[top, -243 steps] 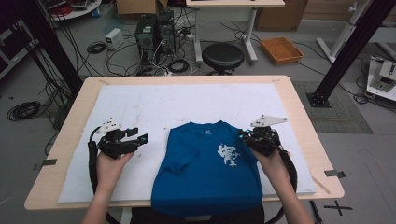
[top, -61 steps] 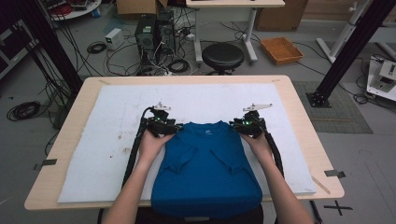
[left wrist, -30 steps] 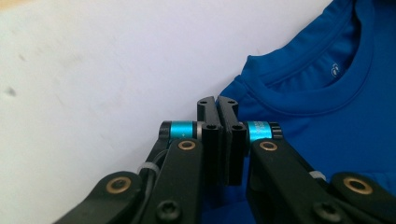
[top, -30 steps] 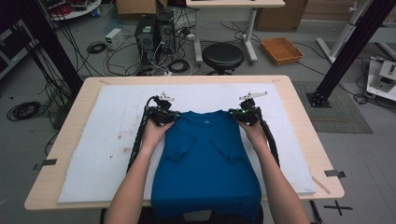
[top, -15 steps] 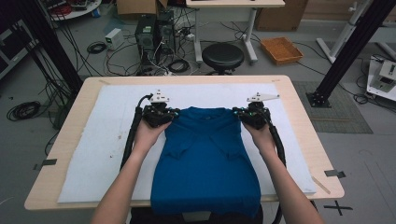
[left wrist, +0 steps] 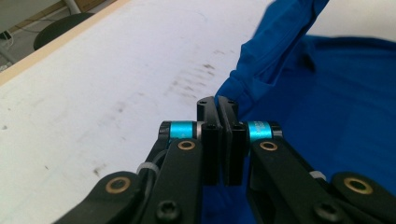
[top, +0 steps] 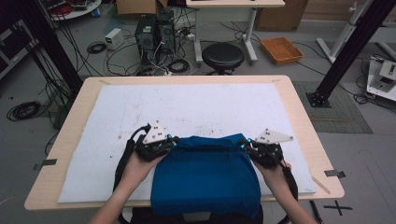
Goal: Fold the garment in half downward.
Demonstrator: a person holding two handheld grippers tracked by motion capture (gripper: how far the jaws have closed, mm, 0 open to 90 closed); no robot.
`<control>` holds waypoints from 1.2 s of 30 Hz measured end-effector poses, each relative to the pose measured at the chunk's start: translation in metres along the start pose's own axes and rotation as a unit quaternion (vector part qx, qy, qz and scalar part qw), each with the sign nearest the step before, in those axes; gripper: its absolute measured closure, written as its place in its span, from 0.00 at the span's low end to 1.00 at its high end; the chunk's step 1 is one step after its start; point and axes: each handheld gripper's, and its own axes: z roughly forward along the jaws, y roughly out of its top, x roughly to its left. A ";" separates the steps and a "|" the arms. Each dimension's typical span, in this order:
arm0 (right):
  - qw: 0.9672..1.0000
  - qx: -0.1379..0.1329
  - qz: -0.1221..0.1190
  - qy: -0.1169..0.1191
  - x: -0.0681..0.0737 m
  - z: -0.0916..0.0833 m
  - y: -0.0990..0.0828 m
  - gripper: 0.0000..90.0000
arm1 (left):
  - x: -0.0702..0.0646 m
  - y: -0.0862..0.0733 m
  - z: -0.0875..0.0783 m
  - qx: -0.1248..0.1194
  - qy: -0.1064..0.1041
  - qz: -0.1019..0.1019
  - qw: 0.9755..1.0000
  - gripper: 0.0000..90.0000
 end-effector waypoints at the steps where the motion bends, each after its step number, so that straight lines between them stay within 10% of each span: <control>1: 1.000 0.000 -0.003 0.002 0.004 -0.003 -0.003 0.98 | -0.004 -0.004 -0.001 0.001 -0.004 0.004 1.000 0.98; 13: 0.998 0.044 -0.051 0.005 0.043 -0.023 -0.037 0.98 | -0.050 -0.043 -0.009 0.041 -0.030 0.059 0.997 0.96; 21: 0.997 0.051 -0.049 0.013 0.047 -0.035 -0.049 0.85 | -0.056 -0.049 -0.018 0.056 -0.040 0.048 0.996 0.74; 28: 1.000 0.018 -0.001 -0.017 0.016 -0.026 -0.028 0.72 | -0.018 -0.030 -0.013 0.001 0.017 -0.045 0.999 0.61; 36: 0.994 0.043 0.101 -0.019 -0.037 0.032 -0.010 0.66 | 0.034 -0.032 0.025 0.031 0.066 -0.154 0.985 0.59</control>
